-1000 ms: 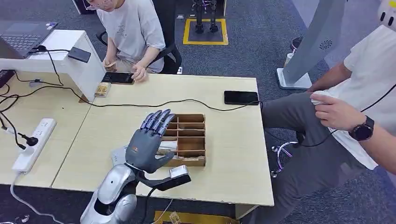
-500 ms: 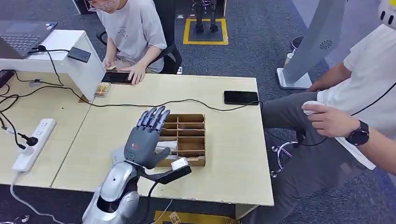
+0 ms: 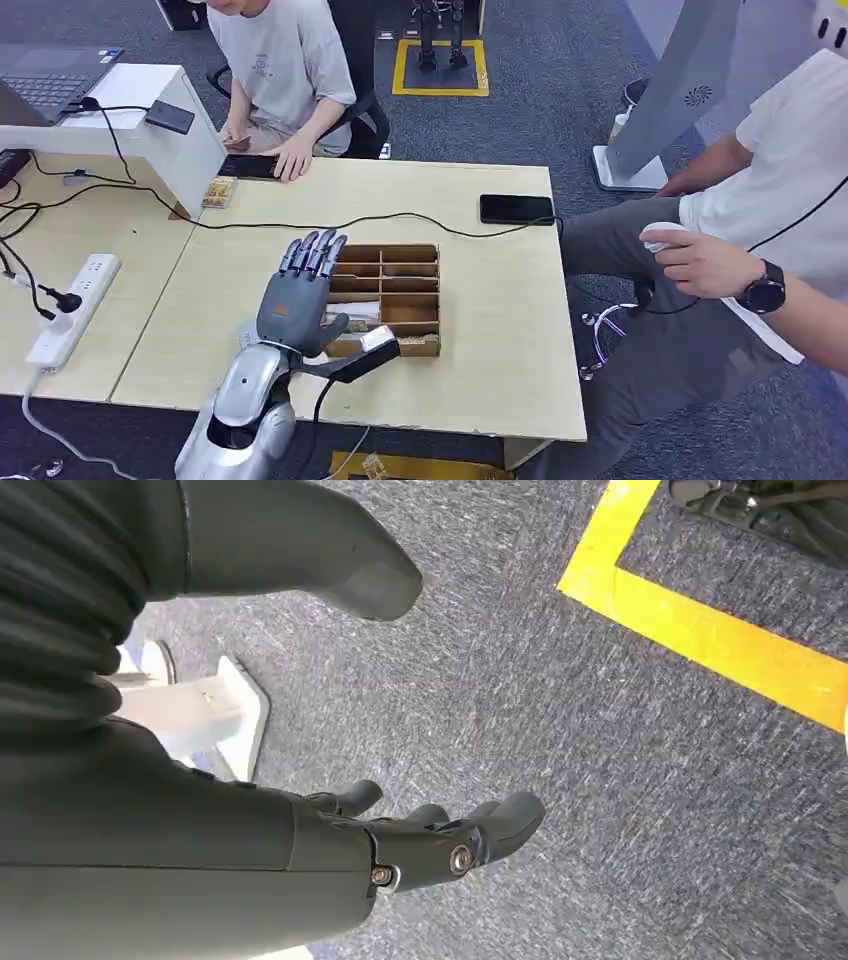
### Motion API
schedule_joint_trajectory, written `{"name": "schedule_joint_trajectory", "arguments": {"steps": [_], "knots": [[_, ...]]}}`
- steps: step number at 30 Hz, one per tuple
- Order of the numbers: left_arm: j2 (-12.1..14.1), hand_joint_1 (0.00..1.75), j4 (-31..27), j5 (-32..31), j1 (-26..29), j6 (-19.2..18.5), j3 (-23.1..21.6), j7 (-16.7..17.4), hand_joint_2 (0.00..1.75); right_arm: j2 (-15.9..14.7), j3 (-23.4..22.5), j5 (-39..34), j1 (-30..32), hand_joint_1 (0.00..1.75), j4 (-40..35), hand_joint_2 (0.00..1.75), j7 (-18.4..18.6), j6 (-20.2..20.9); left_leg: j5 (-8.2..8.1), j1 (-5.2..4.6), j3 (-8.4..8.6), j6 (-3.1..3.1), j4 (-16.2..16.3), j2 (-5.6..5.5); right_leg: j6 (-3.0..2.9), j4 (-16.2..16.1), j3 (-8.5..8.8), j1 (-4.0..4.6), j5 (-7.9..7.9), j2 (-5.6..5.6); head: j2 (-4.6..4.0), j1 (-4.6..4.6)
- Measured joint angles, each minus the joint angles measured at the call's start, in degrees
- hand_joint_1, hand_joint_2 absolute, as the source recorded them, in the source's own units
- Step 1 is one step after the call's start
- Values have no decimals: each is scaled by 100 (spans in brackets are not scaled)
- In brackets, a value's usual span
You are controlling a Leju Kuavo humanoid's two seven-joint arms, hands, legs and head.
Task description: Pass the card to the sensor for recognition and then transmit it.
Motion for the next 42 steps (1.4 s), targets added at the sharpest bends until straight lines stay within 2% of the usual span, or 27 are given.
{"name": "schedule_joint_trajectory", "arguments": {"steps": [12, 21, 42], "knots": [[-50, 0, 96, -11, -27, -31, 120, 31, 175, 0, 0, 11, 0, 0, -2, 175, -7, -4, 0, 0, 0, 0, 0, 0, 0, 0, 0, 0, 0, 0, 0, 0], [20, 0, 100, -52, -111, 42, 173, 553, 175, 31, 0, 101, -3, 0, -9, 175, 22, -17, 0, 0, 0, 0, 0, 0, 0, 0, 0, 0, 0, 0, 0, 0], [140, 0, 291, -55, -173, 210, 168, 549, 175, 48, 0, 83, -23, 0, -11, 175, 13, 7, 0, 0, 1, 0, 0, 1, 0, 1, 0, 0, 0, 1, 0, -2]]}}
